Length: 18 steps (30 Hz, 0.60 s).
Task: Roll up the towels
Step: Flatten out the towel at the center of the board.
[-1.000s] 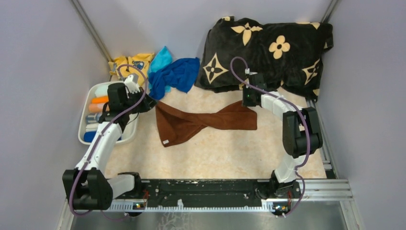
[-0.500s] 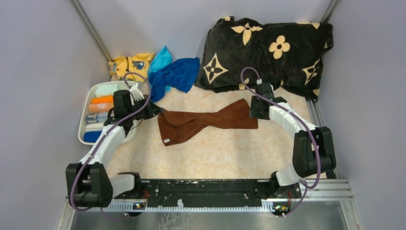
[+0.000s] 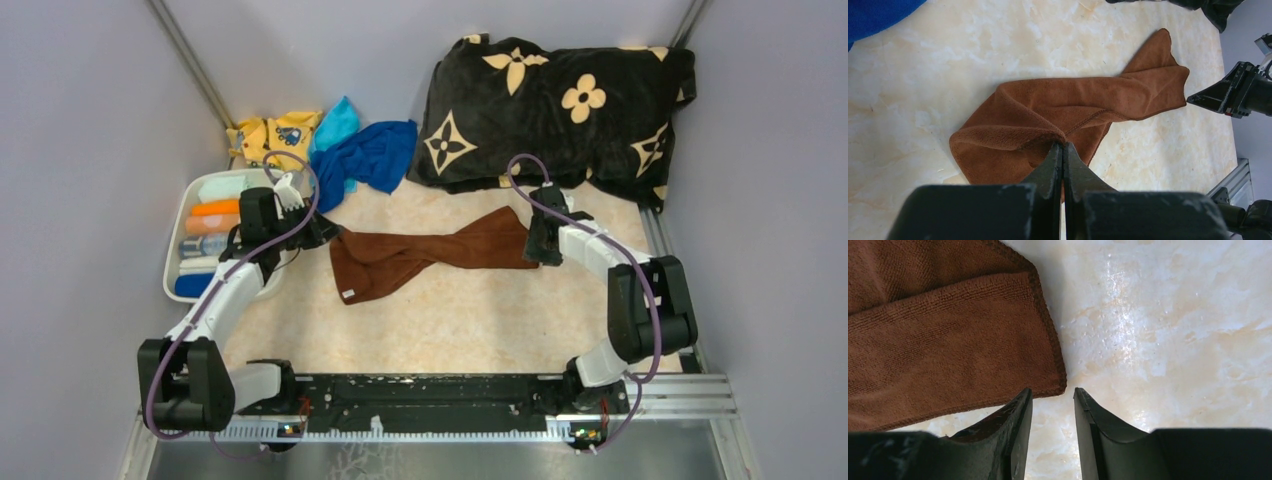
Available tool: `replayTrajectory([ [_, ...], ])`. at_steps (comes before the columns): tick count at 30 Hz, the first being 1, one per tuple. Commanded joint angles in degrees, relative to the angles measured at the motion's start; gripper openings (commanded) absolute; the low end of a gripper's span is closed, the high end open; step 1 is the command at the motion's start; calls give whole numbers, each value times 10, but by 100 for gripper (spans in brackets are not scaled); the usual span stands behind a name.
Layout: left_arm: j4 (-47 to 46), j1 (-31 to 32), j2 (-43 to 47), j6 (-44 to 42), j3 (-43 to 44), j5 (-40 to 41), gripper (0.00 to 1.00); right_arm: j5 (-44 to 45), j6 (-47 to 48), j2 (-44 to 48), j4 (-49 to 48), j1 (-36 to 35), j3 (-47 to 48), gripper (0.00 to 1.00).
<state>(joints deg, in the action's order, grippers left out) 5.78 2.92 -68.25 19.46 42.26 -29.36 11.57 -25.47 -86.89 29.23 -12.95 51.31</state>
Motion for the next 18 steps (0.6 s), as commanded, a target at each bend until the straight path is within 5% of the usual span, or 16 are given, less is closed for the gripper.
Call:
replayTrajectory([
  [1, -13, 5, 2, -9, 2, 6, 0, 6, -20, -17, -39, 3, -2, 36],
  [18, 1, 7, 9, -9, -2, 15, 0, 12, -39, -48, -21, 3, -24, 31],
])
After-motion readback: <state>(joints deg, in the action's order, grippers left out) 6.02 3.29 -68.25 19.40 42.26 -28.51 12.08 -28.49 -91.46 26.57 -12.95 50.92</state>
